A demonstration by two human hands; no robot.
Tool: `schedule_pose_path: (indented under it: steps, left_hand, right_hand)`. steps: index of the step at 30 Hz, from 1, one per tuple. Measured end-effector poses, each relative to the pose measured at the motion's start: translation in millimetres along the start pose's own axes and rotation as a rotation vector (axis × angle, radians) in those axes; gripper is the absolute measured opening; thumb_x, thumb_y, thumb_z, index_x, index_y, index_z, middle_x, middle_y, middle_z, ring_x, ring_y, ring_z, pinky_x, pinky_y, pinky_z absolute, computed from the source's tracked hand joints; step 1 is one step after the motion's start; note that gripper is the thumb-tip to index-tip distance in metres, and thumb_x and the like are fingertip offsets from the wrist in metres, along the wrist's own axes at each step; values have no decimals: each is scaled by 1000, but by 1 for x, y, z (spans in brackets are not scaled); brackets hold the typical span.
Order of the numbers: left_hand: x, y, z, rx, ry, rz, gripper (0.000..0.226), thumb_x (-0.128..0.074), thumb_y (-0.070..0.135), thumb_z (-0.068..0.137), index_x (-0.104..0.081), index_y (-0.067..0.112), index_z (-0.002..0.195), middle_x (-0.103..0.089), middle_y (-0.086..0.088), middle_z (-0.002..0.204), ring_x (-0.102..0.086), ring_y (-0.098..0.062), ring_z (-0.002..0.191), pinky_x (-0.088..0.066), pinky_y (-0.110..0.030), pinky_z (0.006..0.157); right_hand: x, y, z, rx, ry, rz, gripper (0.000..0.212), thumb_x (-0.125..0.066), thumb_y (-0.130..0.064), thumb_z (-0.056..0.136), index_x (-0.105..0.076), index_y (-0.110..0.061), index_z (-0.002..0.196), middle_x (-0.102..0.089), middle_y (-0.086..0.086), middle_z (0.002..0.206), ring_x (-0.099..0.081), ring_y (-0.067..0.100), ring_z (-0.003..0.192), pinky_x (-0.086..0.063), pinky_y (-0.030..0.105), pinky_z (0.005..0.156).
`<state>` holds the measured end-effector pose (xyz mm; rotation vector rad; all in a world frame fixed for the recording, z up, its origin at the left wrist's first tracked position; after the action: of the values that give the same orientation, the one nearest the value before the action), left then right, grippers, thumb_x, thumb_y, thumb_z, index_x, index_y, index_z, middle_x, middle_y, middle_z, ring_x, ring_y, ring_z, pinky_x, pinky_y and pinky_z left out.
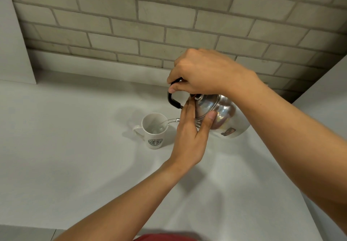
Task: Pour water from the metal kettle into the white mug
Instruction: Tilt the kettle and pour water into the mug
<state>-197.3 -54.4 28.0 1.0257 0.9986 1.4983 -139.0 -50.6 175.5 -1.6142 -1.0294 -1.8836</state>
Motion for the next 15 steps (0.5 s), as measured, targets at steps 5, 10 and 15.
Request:
schedule_pose_path:
  steps: [5,10,15]
  left_hand:
    - [1,-2,-1,11,0,17,62,-50,50,106,-36,24,160,-49,7,152,-43,2,141,-35,-16,114]
    - [2,-2,-1,18,3,4,64,-49,52,105,-36,24,160,-49,6,153,-42,2,142,-36,-22,116]
    - [6,-6,0,11,11,33,63,-50,53,105,-36,25,160,-50,7,151,-42,7,138,-35,-13,112]
  right_hand:
    - [-2,-2,1,-2,-25,17,30,-62,-52,99,-77,-31,114,-73,3,98,-68,33,94,-55,42,71]
    - [-4,-2,5,12,-19,7,30,-62,-51,99,-77,-29,113,-74,2,99,-68,33,95,-54,40,69]
    - [-7,0,6,10,-19,22,31,-61,-52,99,-77,-29,113,-73,3,98,-68,33,93,-57,44,72]
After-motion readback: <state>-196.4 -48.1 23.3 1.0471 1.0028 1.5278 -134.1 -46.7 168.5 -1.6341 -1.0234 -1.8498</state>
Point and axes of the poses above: each hand's wrist, its own z-axis towards the middle knuckle, its own x-axis out of the back of the hand, y = z × x, the point moved 7 cm from there along z, towards the middle knuckle
